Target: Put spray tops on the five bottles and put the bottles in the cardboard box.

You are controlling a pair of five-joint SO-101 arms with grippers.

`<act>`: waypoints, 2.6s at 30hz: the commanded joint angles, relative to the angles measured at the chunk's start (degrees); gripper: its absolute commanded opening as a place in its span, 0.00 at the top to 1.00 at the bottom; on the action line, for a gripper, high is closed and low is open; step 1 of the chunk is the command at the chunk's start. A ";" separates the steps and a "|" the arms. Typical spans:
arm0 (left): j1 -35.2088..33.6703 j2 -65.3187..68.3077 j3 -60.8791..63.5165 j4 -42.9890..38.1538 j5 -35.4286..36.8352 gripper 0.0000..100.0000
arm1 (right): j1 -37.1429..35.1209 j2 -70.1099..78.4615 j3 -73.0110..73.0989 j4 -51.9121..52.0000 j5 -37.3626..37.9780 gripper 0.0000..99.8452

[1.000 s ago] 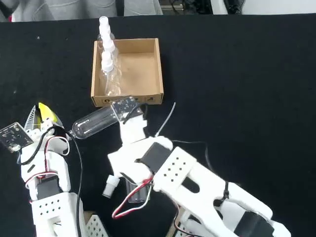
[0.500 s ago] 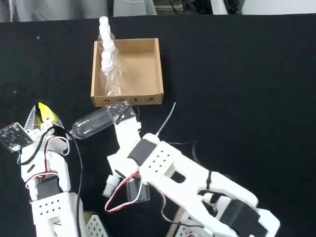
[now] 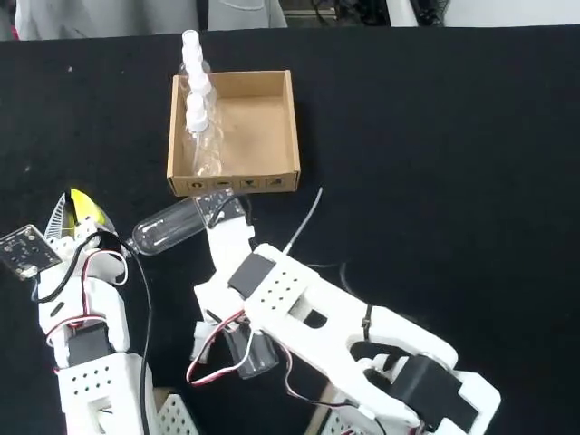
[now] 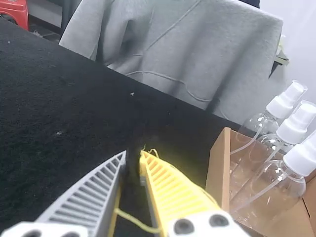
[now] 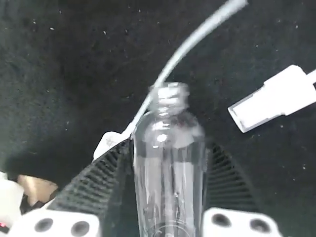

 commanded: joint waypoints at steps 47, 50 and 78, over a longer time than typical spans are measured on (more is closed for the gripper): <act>-0.13 -0.18 1.27 0.18 -0.44 0.96 | -1.05 15.25 -9.71 7.38 -0.09 0.79; -0.13 -0.18 1.27 0.18 -0.44 0.96 | -1.05 15.25 -9.45 7.91 -0.09 0.79; -0.13 -0.18 1.27 0.18 -0.44 0.96 | -1.05 15.25 -9.54 13.10 1.49 0.74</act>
